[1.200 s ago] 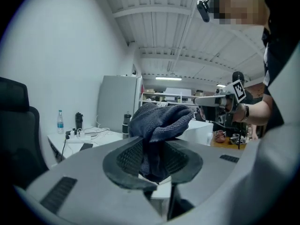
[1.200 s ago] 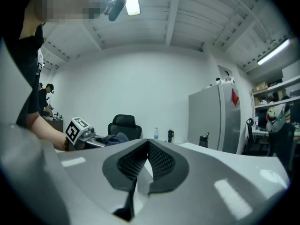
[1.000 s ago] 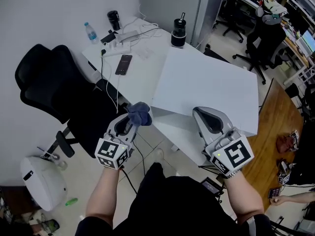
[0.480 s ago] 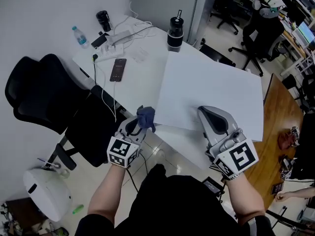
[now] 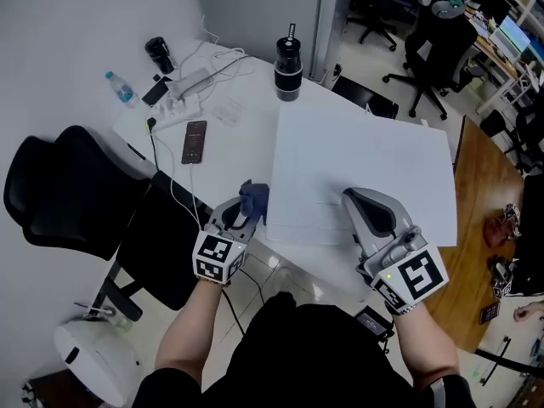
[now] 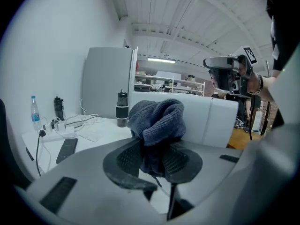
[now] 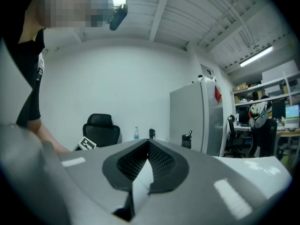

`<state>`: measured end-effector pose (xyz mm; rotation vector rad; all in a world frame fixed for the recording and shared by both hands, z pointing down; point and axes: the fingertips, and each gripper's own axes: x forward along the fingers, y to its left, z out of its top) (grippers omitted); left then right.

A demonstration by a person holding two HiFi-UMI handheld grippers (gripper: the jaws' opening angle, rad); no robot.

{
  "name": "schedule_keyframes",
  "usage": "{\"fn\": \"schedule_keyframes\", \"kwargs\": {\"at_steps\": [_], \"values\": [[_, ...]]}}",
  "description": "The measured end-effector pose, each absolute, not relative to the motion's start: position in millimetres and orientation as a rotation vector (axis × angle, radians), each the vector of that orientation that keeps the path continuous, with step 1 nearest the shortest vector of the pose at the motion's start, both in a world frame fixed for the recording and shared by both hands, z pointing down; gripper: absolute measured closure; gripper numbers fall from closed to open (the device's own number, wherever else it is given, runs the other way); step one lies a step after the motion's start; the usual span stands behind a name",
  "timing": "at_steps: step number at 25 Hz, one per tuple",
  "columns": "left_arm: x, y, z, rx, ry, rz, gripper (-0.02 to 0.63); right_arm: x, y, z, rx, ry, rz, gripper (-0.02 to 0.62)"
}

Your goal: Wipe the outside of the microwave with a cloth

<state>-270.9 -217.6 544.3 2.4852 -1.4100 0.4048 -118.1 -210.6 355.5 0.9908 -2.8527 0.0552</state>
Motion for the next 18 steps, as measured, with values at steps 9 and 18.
{"fn": "schedule_keyframes", "kwargs": {"at_steps": [9,18], "values": [[-272,-269,549,2.495,-1.373,0.453,0.505,-108,-232,347,1.09,-2.836,0.051,0.594],[-272,-314,560,2.481,-1.363,0.498,0.505,-91,-249,343,1.176,-2.813,0.042,0.594]]}}
